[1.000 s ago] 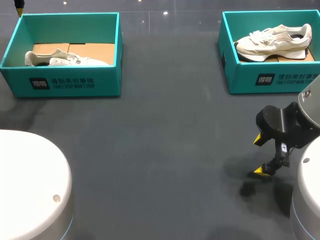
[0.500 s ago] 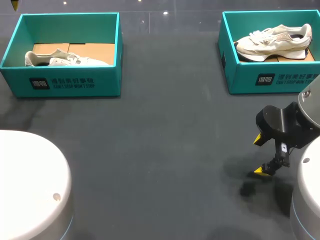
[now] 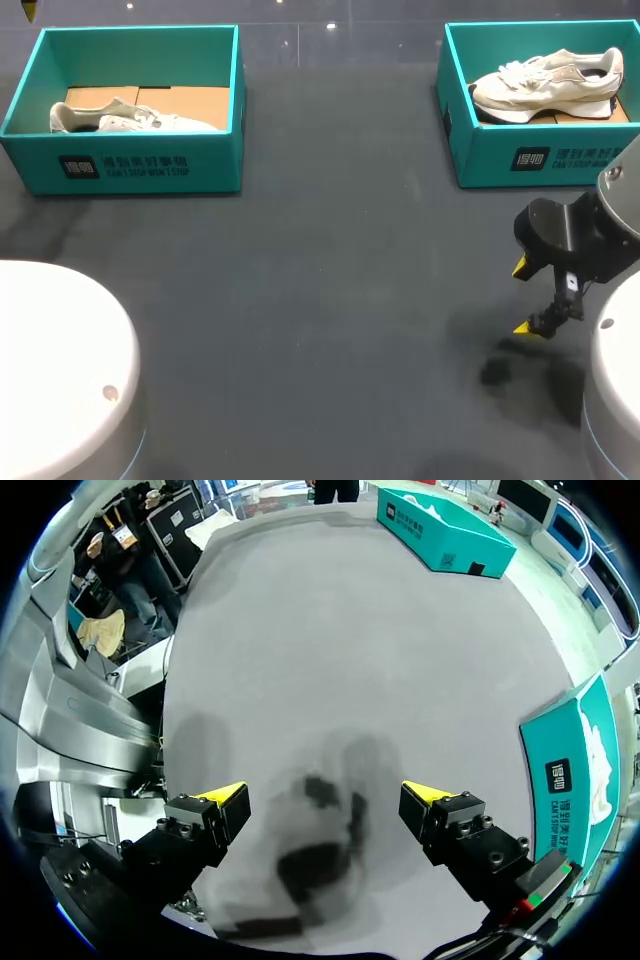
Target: Take the shoe out of the shoebox, open the shoe tongue, remove and reinsert the insole, then place the shoe into the shoebox
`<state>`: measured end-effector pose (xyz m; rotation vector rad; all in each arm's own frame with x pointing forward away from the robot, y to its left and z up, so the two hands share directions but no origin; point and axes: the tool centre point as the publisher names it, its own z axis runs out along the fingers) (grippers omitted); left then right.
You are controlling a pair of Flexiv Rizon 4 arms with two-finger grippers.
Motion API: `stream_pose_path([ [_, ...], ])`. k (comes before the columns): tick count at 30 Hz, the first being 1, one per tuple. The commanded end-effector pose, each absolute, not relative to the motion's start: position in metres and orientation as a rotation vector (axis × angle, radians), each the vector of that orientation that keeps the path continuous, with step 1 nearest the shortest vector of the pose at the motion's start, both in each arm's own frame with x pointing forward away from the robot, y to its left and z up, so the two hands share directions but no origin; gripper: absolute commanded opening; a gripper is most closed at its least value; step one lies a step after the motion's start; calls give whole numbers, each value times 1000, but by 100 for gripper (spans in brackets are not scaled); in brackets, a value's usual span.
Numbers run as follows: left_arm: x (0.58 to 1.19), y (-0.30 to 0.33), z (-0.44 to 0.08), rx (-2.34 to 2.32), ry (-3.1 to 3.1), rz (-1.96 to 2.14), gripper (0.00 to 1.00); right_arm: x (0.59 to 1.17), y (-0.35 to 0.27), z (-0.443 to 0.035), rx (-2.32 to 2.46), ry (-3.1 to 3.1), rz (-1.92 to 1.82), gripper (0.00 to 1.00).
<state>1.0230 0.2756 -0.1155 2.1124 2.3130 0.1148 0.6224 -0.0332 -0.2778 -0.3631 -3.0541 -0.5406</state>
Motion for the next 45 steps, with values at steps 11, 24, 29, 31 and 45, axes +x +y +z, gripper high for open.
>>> stream_pose_path([
  [11,1021,276,-115,2113,2313,120,100,691,-66,-231,-642,-2980,-306,100],
  [24,1021,276,-115,2113,2313,120,100,719,-91,-217,-754,-2938,-276,100],
  [29,1021,276,-115,2113,2313,120,100,719,-91,-217,-754,-2938,-276,100],
  [31,1021,276,-115,2113,2313,120,100,719,-91,-217,-754,-2938,-276,100],
  [45,1021,276,-115,2113,2313,120,100,785,-115,-182,-1182,-2900,-231,100],
])
